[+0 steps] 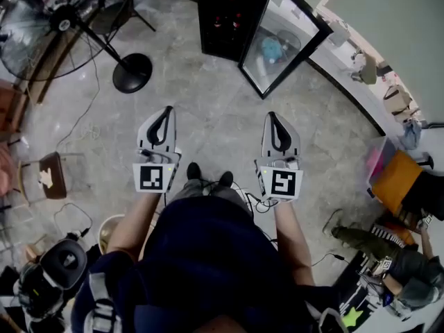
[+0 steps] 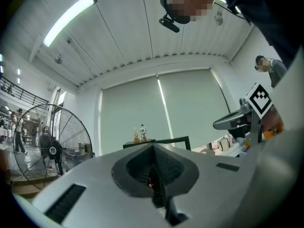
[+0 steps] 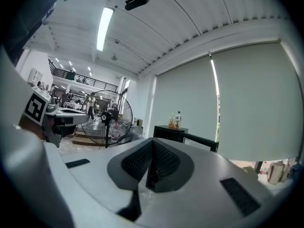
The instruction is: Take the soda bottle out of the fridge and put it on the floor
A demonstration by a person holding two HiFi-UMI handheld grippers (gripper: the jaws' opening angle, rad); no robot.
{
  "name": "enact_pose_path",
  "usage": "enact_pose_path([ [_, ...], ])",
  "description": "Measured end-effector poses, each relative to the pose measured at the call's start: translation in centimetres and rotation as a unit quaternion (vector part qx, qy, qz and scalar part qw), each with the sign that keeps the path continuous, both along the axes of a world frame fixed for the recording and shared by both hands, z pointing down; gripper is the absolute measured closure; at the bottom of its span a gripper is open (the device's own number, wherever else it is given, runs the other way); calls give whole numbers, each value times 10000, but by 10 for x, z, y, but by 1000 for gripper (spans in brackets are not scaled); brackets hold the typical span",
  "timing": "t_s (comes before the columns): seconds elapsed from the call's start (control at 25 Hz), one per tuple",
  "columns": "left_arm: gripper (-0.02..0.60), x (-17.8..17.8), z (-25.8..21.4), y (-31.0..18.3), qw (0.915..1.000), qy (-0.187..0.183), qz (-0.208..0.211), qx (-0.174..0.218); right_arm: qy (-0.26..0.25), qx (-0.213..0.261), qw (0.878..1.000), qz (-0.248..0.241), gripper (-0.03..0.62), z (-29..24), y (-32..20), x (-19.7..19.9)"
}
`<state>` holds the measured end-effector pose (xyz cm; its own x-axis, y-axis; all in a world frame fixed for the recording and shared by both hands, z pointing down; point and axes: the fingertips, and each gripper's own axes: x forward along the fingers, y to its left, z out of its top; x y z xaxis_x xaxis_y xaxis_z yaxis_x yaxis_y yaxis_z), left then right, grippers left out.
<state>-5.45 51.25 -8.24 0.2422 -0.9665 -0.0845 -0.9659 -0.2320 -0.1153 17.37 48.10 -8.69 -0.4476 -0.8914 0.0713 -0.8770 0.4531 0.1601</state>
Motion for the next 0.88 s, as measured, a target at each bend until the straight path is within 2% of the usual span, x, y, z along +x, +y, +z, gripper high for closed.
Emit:
enact_pose_path([
  [0.88,558,11,9,-15,9995,147,200,-180,-13,-230,9997,-119,576,12,-9,1],
])
